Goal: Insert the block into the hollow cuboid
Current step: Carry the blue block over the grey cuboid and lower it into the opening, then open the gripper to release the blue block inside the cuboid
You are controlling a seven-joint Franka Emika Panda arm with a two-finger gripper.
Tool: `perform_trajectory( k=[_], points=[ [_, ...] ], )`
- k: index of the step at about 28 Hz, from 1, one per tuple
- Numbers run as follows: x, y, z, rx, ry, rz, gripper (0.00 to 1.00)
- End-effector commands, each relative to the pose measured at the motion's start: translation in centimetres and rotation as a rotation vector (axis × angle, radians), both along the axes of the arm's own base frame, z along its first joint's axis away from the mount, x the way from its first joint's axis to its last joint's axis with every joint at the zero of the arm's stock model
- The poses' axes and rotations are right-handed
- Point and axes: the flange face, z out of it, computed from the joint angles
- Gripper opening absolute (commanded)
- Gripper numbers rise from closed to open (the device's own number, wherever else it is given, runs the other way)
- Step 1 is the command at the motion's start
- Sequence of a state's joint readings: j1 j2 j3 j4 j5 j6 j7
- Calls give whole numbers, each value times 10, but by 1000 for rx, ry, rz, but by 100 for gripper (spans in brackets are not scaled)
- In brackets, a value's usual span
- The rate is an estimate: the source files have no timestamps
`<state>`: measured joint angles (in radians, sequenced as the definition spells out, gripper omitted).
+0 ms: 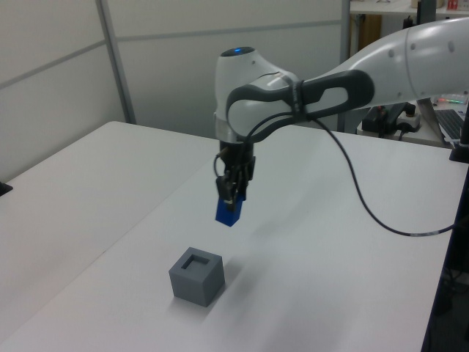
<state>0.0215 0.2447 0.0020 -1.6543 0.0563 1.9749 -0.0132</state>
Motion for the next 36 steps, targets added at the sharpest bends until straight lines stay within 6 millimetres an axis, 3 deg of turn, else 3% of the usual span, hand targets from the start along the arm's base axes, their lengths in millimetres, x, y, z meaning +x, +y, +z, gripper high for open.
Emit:
perform_trajectory(
  k=[1,7,16,27,36],
  points=[
    [27,25,2,23,-13,-60,0],
    [34,54,10,53,-72,-73,0],
    [32,96,-1,71,-71,-34,0],
    [23,114,-23,64,-17,-5,0],
    [17,113,-43,43,21,4,0]
  ],
)
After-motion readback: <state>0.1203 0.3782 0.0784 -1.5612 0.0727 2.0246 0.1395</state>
